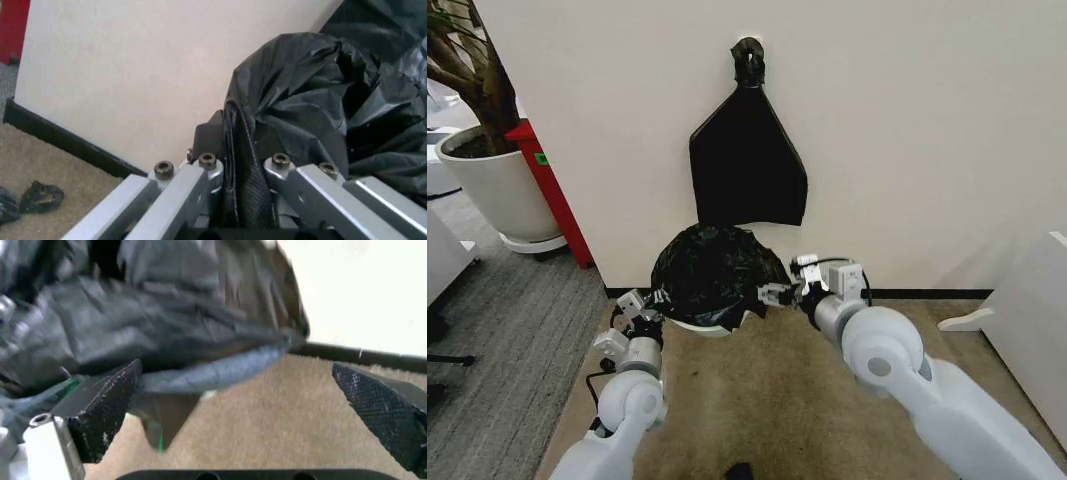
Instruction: Place the garbage bag over the trash bin.
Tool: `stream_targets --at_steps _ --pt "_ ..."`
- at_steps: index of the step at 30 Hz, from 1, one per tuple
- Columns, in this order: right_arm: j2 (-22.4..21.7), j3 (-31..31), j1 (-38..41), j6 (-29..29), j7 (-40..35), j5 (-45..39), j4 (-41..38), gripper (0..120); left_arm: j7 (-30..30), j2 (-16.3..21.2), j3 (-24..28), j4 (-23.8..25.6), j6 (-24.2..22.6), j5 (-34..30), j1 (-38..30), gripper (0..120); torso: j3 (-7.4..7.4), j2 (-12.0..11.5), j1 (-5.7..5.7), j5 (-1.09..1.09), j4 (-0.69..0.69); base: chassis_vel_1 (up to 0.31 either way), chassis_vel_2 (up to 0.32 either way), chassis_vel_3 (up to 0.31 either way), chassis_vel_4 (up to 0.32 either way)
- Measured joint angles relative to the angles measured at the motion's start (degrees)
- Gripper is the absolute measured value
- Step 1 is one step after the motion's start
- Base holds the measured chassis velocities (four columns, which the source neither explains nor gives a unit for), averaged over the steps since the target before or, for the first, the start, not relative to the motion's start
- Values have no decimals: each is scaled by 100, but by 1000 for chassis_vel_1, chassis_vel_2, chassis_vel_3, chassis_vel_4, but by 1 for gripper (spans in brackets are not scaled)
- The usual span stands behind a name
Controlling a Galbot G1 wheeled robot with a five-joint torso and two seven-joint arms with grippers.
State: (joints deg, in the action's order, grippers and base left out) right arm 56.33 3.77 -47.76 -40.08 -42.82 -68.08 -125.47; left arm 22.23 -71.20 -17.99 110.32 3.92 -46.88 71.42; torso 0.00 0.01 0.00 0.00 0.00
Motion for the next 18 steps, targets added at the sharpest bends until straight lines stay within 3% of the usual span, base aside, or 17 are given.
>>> stream_targets --at_steps 10,18 --pt "114 51 -340 31 229 334 152 100 25 1 -20 -4 64 -41 -19 5 0 0 0 0 1 0 0 0 0" --pt "297 76 -834 130 629 1004 274 100 223 -97 -43 408 71 -586 63 5 0 0 0 -1 0 0 0 0 0"
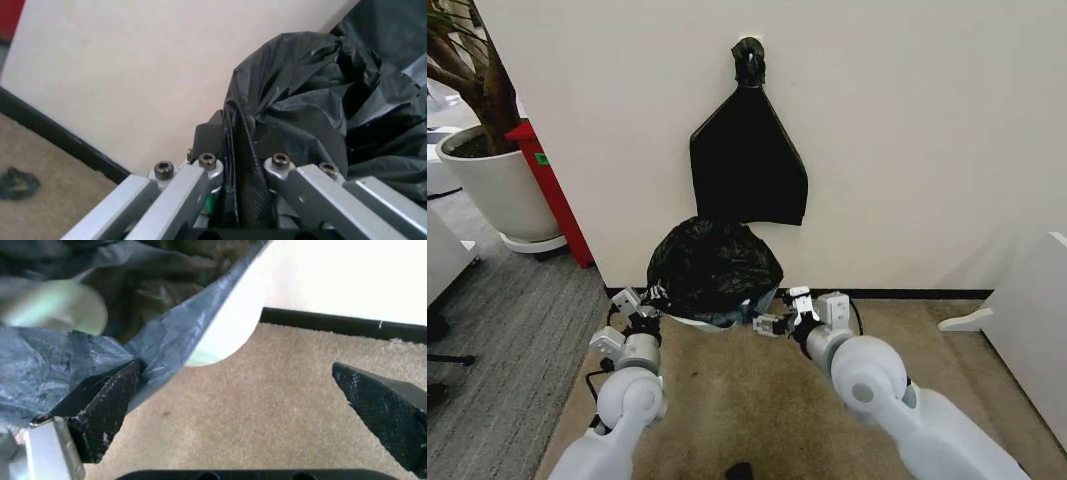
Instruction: Place the garbage bag over the trash bin.
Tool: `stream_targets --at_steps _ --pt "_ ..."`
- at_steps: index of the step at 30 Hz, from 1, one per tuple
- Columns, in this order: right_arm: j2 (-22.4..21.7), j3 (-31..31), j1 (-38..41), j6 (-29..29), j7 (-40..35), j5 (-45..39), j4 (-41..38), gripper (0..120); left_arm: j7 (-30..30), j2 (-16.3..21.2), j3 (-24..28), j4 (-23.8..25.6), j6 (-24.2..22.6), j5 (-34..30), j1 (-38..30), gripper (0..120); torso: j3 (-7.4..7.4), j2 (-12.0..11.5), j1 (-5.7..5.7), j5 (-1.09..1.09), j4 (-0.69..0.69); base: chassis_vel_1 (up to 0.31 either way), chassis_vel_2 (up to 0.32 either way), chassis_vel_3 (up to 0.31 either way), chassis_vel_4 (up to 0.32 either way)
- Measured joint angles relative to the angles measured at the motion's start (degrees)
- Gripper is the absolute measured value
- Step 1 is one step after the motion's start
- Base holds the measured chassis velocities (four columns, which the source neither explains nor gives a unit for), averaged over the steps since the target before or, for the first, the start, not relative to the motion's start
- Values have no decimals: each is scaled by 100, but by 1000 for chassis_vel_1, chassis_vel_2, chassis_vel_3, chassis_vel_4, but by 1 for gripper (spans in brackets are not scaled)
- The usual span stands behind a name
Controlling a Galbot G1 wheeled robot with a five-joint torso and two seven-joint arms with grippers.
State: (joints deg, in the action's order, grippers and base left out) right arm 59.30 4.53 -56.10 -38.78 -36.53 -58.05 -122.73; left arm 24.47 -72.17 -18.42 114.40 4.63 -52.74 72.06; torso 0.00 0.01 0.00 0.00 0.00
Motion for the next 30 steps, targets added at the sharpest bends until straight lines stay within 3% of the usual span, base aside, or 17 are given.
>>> stream_targets --at_steps 18,30 --pt "278 -100 -278 364 707 1128 987 100 169 -218 -60 873 -70 -476 490 5 0 -1 0 0 0 0 0 0 0" --pt "343 -162 -337 468 873 1417 1458 100 166 -327 -75 1074 -71 -449 708 5 0 -1 0 0 0 0 0 0 0"
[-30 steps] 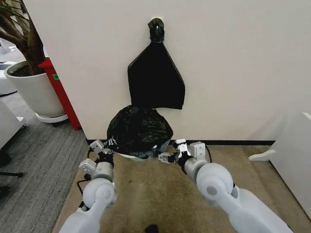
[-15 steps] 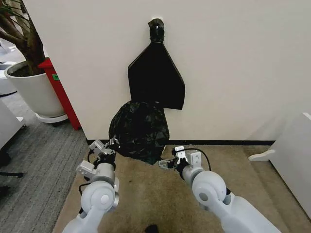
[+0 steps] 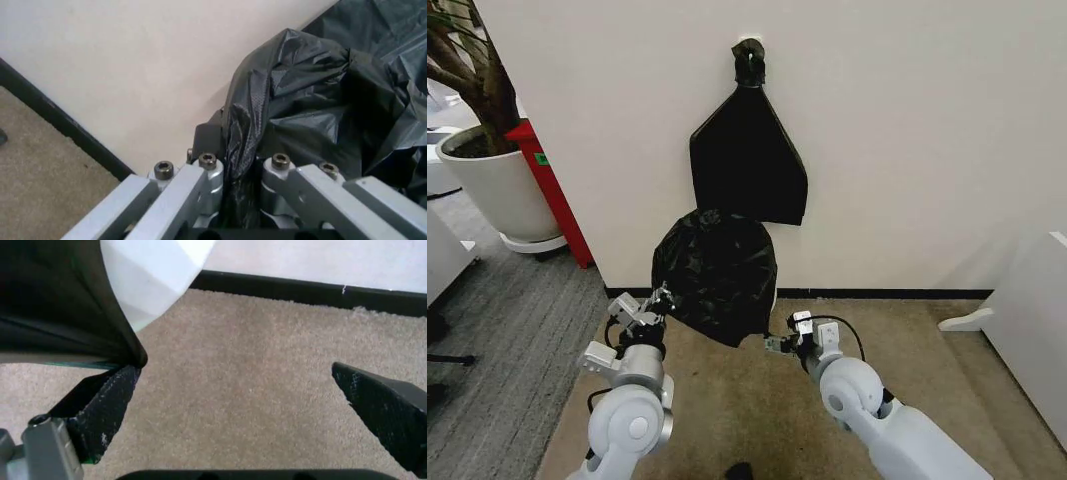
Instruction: Place the garbage bag over the trash bin.
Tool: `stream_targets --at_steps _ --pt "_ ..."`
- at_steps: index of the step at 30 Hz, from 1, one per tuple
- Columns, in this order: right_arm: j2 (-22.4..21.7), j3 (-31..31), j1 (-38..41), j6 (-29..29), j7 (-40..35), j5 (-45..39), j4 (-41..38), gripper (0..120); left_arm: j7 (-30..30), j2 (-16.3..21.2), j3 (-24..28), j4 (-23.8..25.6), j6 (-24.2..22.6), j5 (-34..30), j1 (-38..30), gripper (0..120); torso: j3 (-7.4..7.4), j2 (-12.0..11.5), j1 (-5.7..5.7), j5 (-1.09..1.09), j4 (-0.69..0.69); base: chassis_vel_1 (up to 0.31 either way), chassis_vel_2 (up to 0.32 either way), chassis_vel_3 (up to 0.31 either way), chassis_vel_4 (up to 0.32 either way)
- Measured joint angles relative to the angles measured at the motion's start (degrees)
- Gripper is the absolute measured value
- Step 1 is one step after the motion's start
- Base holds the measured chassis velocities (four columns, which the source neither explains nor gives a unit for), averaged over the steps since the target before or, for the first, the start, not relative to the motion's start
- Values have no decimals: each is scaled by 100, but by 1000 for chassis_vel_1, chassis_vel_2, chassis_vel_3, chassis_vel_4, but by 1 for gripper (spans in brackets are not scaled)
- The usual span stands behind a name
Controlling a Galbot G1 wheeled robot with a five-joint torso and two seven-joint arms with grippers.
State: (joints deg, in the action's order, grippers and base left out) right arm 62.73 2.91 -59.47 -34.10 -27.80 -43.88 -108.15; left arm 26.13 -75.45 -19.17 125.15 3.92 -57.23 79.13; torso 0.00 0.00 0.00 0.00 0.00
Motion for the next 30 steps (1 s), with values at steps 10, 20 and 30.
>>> stream_targets --at_steps 10,20,30 --pt "-231 -58 -347 -88 55 -4 -923 100 0 74 -53 -373 67 45 -162 5 0 0 0 1 -1 0 0 0 0" --pt "-681 -504 -999 -67 412 212 -2403 100 -136 197 -3 -695 108 374 -196 5 1 0 0 -1 0 0 0 0 0" --pt "-1487 -1102 616 990 2168 1629 -1968 100 -1367 657 242 -1096 267 2244 128 5 -1 0 0 -2 1 0 0 0 0"
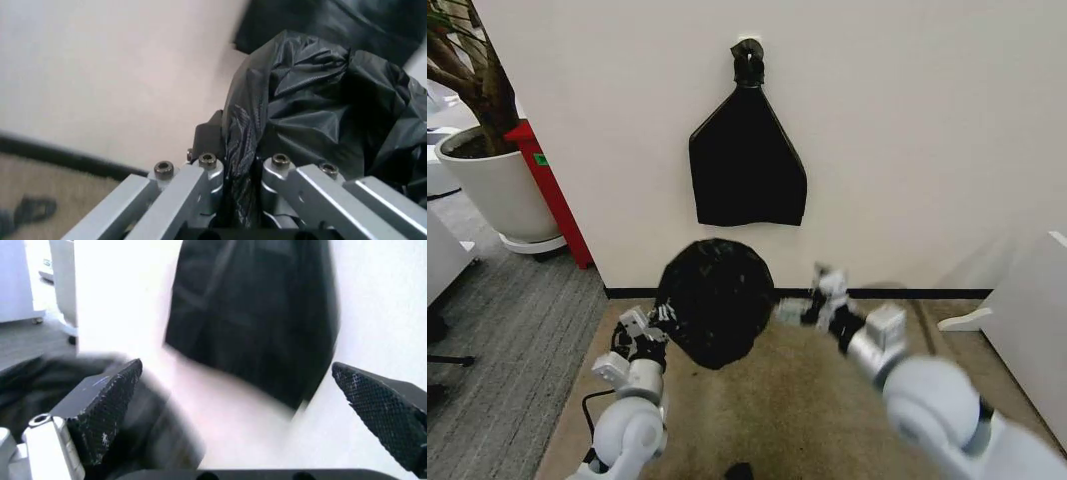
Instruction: Place the garbage bag over the trash bin.
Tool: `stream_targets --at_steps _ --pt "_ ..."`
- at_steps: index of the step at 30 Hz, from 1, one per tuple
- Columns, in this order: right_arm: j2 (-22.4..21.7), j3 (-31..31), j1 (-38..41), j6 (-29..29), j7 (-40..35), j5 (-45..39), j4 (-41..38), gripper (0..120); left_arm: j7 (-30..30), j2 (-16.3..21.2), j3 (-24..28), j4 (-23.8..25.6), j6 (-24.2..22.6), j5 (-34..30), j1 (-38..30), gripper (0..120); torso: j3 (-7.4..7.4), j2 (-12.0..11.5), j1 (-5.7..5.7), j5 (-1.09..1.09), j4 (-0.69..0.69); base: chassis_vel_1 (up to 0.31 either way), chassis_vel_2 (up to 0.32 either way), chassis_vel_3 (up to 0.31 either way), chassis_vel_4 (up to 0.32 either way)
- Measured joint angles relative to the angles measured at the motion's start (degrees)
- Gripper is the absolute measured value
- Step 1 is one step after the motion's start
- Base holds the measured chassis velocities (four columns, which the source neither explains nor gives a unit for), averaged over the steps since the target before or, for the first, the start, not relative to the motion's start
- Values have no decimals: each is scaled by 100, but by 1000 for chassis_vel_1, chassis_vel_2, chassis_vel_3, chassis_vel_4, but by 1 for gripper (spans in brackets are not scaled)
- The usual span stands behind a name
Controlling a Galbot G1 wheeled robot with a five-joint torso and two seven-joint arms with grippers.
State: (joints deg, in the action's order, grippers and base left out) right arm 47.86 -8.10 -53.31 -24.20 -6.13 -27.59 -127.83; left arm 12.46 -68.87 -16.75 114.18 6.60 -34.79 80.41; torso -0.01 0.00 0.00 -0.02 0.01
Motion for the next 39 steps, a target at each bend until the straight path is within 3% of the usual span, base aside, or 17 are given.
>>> stream_targets --at_steps 3,7,11,17,30,39 --pt "-251 234 690 463 623 397 484 100 -341 85 3 -91 148 479 22 5 0 0 0 1 0 0 0 0 0" --pt "-593 944 1716 1281 1989 1188 1391 100 -861 142 -53 -339 690 1441 4 5 0 0 0 2 0 0 0 0 0" --pt "-591 1225 2048 1467 2476 1340 1828 100 -938 138 -45 -360 872 1555 12 5 0 0 -1 1 0 0 0 0 0" --pt "-368 2140 3244 2428 3889 1804 3373 100 -1267 76 -68 -347 1266 1793 13 5 0 0 0 4 0 0 0 0 0" --pt "-156 2652 3880 2387 4203 1291 3852 100 -1277 59 -77 -281 1275 1767 28 5 1 0 0 3 -2 0 0 0 0" --pt "446 2841 3917 2556 4200 1423 4475 100 -1352 76 -99 102 1325 1680 272 5 1 0 0 2 0 0 0 0 0"
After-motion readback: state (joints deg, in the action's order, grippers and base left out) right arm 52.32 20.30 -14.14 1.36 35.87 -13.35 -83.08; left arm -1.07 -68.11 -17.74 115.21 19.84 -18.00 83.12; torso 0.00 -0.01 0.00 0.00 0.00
